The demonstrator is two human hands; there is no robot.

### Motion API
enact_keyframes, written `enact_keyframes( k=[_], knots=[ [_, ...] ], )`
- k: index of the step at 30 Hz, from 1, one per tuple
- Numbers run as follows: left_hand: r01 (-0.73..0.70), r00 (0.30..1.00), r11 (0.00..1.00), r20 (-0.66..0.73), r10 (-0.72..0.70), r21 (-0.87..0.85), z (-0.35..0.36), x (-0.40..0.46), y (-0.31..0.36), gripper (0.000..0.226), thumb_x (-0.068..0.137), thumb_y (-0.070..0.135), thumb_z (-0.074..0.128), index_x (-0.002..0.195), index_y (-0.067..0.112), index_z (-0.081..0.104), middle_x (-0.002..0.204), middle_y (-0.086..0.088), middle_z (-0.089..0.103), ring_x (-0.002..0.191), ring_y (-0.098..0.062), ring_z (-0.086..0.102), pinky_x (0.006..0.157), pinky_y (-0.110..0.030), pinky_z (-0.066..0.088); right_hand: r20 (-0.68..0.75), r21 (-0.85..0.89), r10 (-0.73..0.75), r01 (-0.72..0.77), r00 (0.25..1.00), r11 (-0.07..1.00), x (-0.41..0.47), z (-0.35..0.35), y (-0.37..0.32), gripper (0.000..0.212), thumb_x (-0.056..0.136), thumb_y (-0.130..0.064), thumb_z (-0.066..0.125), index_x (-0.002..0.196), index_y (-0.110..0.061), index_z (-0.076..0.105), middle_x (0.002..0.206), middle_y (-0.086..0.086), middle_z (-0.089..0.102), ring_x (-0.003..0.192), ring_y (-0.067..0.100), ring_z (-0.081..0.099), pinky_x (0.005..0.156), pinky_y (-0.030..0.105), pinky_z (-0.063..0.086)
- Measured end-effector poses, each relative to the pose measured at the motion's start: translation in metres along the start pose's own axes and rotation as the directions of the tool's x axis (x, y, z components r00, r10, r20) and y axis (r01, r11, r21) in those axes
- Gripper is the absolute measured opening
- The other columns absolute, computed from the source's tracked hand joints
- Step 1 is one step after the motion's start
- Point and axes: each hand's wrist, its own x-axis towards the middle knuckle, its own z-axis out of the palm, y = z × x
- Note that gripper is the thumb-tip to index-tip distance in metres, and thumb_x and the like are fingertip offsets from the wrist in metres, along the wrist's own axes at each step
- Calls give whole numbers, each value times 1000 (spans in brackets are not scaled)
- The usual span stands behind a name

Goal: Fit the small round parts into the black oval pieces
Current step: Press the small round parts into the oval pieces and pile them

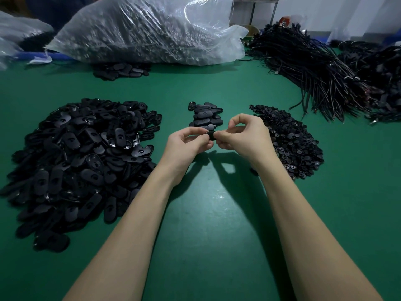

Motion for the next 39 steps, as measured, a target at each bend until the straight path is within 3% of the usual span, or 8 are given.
enact_keyframes(
  k=[4,8,13,20,24,31,36,39],
  knots=[
    [11,1000,1000,-3,-11,-5,0,-1,1,14,92,-3,65,88,10,70,80,-3,77,79,-18,74,79,-23,58,-8,-31,5,-6,1000,1000,0,-1,0,25,77,-14,90,84,-15,66,78,6,77,67,18,75,69,37,65],
    [33,999,999,12,-33,-29,1,-3,6,15,91,-4,65,87,9,70,79,-3,76,76,-17,73,76,-20,57,150,78,61,-74,987,994,0,-8,0,20,81,-14,87,99,-11,77,87,6,78,71,14,75,67,26,62],
    [43,999,999,34,-43,-6,3,-6,8,10,88,-2,71,87,8,70,79,-4,75,78,-17,70,77,-20,57,237,187,54,-100,970,977,-1,-13,-1,13,83,-1,82,95,1,78,84,9,79,75,17,76,71,22,61],
    [35,997,999,66,-36,19,0,-6,7,10,89,-4,69,89,6,70,75,-1,75,73,-13,71,76,-19,57,200,89,62,-81,978,993,1,-12,-2,10,82,1,81,91,-3,79,88,12,79,82,23,79,78,26,63],
    [42,996,998,80,-46,41,0,-6,7,8,89,-2,70,91,6,71,77,-2,76,74,-13,72,77,-19,56,240,138,65,-101,968,985,0,-15,-2,11,83,4,80,93,-1,78,89,13,79,84,24,79,77,24,62],
    [1,998,979,66,-15,203,0,-7,6,9,90,1,71,93,10,71,83,-6,76,78,-15,71,86,-27,59,155,-63,36,-26,987,998,1,-10,-1,9,81,-1,80,86,-8,79,77,7,79,75,21,78,78,32,64],
    [-36,999,944,37,25,329,5,-8,5,14,91,2,70,87,15,70,77,-3,74,72,-12,69,80,-26,58,116,-187,-15,37,993,982,0,-8,5,9,80,-8,80,80,-16,76,68,1,77,69,14,77,79,33,64],
    [-50,999,926,16,47,373,9,-8,4,15,91,2,70,85,16,69,76,-4,72,69,-13,67,77,-26,57,113,-217,-38,62,993,974,0,-5,8,9,81,-10,78,79,-18,74,67,-2,76,63,8,75,72,27,61]
  ],
)
